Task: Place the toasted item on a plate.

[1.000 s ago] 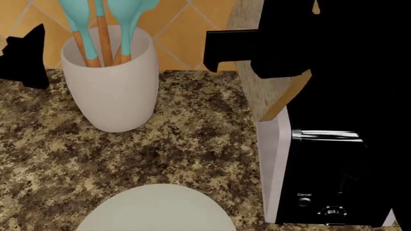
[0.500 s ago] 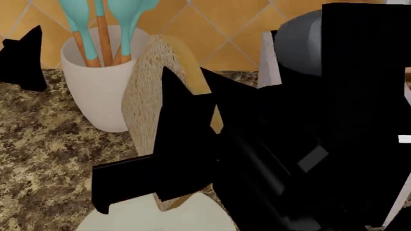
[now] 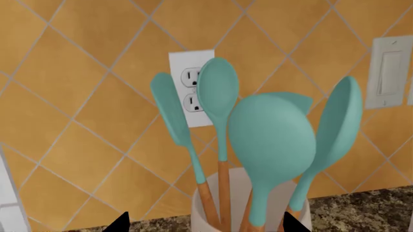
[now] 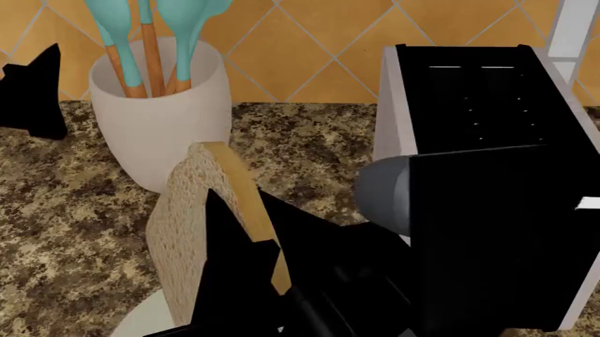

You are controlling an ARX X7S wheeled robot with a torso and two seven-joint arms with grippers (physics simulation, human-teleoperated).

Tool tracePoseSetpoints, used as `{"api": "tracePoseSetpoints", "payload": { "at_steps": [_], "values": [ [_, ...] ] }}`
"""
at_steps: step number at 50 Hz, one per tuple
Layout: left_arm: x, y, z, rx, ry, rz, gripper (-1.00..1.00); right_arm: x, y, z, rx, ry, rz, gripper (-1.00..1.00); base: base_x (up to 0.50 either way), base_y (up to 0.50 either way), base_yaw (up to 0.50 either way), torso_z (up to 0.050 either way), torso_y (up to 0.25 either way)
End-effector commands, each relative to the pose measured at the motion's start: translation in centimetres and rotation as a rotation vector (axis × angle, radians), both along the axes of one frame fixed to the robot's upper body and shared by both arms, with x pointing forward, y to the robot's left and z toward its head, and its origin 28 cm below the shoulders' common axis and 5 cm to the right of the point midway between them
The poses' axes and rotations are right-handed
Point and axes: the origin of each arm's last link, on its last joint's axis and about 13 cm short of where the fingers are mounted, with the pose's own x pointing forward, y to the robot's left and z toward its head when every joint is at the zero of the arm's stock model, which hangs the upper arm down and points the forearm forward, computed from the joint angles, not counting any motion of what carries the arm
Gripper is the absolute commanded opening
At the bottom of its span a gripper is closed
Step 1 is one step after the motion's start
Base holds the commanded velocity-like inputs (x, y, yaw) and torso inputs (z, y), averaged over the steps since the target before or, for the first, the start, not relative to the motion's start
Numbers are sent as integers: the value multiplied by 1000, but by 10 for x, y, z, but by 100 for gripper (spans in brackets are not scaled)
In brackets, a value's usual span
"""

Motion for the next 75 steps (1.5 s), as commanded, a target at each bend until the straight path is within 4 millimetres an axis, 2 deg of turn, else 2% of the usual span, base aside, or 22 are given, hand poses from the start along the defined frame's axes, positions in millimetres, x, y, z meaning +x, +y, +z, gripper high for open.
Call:
{"api": "tracePoseSetpoints", "payload": {
  "at_steps": [1, 62, 75],
  "values": [
    [1, 0, -3, -2, 3, 1, 100, 0, 0, -15, -8, 27, -10, -100, 0, 0, 0, 0, 0],
    [0, 4, -24, -6, 37, 8, 100, 23, 5, -83, -45, 178, 2, -100, 0, 0, 0, 0, 0],
    [1, 2, -24, -3, 40, 6, 100, 27, 7, -91, -49, 196, 9, -100, 0, 0, 0, 0, 0]
  ]
}}
